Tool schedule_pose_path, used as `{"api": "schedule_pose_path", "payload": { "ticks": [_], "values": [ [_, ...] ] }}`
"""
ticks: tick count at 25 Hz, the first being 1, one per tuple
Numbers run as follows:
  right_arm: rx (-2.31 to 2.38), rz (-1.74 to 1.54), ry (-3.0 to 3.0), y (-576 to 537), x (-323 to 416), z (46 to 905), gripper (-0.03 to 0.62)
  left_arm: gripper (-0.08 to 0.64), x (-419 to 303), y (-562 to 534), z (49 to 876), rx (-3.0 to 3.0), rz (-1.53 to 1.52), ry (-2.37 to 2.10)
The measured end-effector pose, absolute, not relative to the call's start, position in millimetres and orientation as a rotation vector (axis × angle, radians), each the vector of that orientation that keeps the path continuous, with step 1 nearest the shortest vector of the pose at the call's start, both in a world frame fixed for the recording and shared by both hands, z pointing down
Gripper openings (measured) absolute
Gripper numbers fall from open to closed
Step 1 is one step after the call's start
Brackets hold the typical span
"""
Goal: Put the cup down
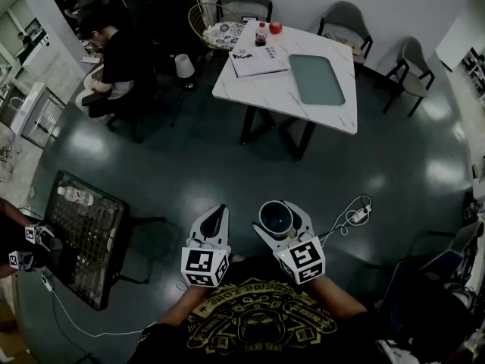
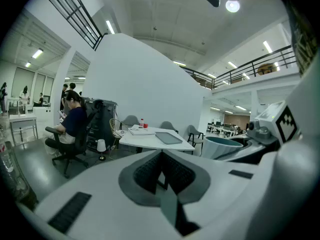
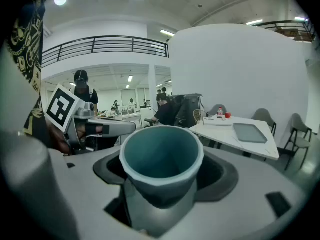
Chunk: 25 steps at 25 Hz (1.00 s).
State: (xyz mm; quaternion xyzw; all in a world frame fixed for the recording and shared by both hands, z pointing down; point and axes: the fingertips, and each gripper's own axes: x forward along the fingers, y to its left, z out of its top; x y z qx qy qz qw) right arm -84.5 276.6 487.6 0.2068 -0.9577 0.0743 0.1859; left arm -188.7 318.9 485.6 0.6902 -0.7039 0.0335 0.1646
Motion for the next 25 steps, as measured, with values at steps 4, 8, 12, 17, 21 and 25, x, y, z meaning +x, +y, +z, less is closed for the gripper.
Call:
{"api": "schedule_pose_path", "payload": {
  "ticks": [4, 8, 12, 17, 21, 25],
  "values": [
    [0.558, 0.223, -2.712, 283, -85, 491, 0.373, 0.011, -190, 323, 482, 1.965, 0.096, -2.009],
    [0.558, 0.230, -2.717, 284, -82, 492, 0.373, 0.011, -188, 324, 483, 1.967, 0.102, -2.006],
    [0.555, 0.240, -2.711, 286, -79, 492, 0.373, 0.011, -186, 327, 483, 1.963, 0.105, -2.001],
    [0.543, 0.280, -2.706, 290, -75, 495, 0.374, 0.011, -179, 329, 486, 1.964, 0.109, -1.986],
    [0.551, 0.298, -2.691, 290, -72, 495, 0.376, 0.011, -174, 331, 491, 1.960, 0.117, -1.970],
    [0.545, 0.322, -2.681, 289, -66, 503, 0.376, 0.011, -170, 328, 494, 1.958, 0.118, -1.955]
  ]
}}
